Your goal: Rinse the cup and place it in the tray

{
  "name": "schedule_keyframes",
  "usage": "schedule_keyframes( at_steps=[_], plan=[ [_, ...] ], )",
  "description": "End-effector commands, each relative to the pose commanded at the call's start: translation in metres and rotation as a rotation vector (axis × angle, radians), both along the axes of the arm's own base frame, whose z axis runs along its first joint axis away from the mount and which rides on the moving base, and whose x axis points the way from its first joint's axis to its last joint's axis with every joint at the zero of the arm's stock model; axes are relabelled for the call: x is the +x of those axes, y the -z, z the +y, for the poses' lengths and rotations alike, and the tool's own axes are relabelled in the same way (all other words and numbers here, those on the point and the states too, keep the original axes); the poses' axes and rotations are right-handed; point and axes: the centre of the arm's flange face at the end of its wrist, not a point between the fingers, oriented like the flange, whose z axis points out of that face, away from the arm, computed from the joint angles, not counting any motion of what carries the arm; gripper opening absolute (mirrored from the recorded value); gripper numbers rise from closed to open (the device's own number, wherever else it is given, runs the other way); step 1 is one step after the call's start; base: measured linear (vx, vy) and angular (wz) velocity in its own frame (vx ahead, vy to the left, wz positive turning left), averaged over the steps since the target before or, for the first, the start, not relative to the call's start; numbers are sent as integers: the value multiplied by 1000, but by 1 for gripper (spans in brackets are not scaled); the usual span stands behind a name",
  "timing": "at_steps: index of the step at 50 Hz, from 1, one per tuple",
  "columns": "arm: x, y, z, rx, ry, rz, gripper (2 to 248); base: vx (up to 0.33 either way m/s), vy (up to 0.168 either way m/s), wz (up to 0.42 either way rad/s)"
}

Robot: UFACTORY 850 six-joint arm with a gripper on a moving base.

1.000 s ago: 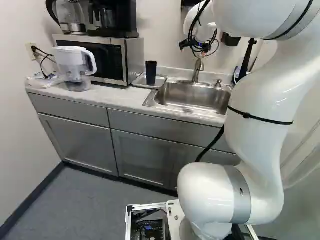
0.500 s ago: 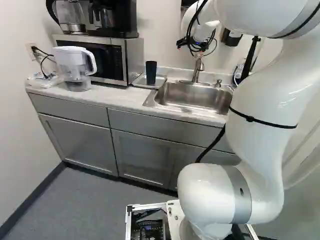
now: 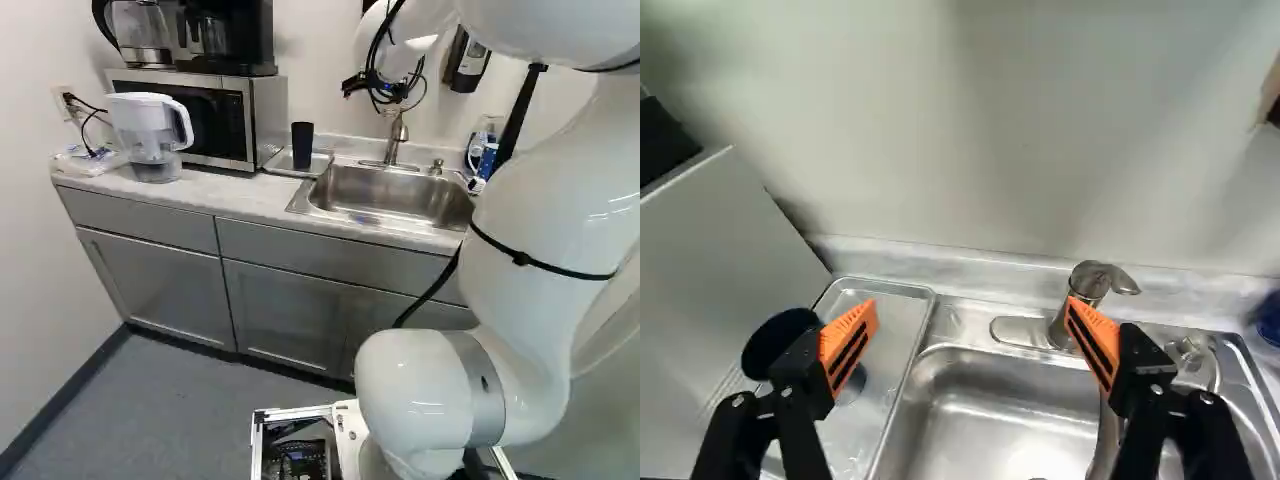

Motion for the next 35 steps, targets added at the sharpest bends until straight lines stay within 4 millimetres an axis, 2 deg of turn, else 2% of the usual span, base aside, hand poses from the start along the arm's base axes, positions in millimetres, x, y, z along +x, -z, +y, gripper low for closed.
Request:
schedule_keyframes(
  at_steps=[35],
  plan=[
    [-43,13,32,8,-40,167,247,0,0,0]
  ],
)
